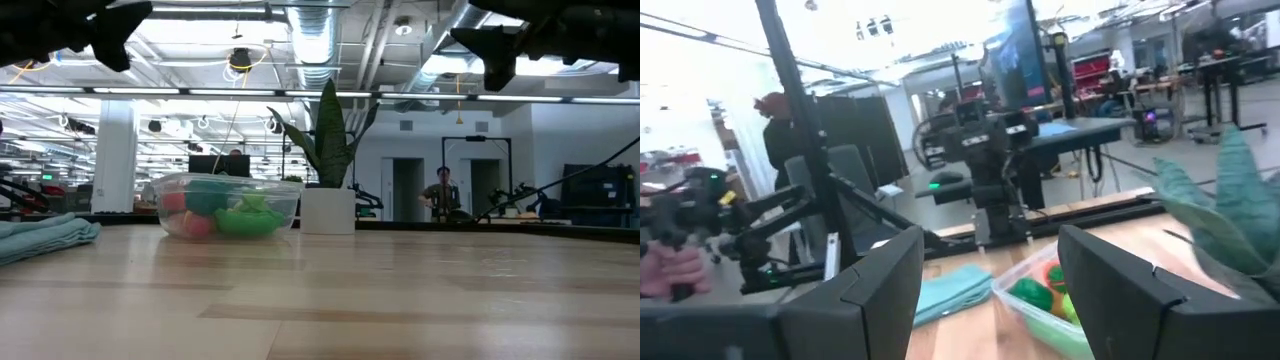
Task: Pick and placing Produce into tupperware
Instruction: Return to Home Position
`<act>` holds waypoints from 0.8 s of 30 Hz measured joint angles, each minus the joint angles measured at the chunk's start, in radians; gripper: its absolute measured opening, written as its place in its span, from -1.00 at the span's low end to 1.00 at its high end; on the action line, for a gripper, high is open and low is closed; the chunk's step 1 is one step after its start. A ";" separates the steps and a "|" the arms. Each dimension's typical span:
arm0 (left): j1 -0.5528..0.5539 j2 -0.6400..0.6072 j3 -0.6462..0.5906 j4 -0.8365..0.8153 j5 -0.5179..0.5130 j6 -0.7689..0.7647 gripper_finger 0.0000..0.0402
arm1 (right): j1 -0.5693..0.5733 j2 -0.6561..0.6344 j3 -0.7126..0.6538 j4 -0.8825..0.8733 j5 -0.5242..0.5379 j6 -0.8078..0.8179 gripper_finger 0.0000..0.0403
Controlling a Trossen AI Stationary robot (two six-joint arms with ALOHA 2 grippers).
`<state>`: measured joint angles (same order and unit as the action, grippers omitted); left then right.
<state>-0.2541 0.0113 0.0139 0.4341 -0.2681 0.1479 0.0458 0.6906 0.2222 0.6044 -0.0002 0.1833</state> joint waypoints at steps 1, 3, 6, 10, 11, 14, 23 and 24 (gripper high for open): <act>0.004 0.000 0.000 0.003 0.012 0.004 -0.11 | -0.008 -0.004 0.000 -0.002 0.000 0.000 0.11; 0.017 0.001 0.000 0.003 0.040 0.009 -0.11 | -0.023 -0.006 0.000 0.004 -0.003 0.000 0.11; 0.040 0.001 0.000 0.009 0.077 0.011 -0.11 | -0.041 -0.005 0.000 0.002 -0.003 0.000 0.11; 0.072 0.001 0.000 0.011 0.101 0.011 -0.11 | -0.055 -0.005 0.000 0.006 -0.003 0.001 0.11; 0.081 0.001 0.000 0.016 0.111 0.013 -0.11 | -0.057 -0.005 0.000 0.009 -0.003 0.000 0.11; 0.111 0.001 -0.002 0.049 0.133 0.023 -0.11 | -0.069 -0.005 0.000 0.010 -0.004 0.000 0.11; 0.195 0.001 -0.004 0.047 0.206 0.000 -0.11 | -0.128 -0.005 0.000 0.010 -0.083 0.002 0.11; 0.203 0.001 -0.004 0.047 0.211 -0.003 -0.11 | -0.136 -0.005 0.000 0.010 -0.087 0.003 0.11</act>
<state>-0.0514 0.0120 0.0101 0.4813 -0.0574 0.1450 -0.0901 0.6857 0.2222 0.6140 -0.0874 0.1860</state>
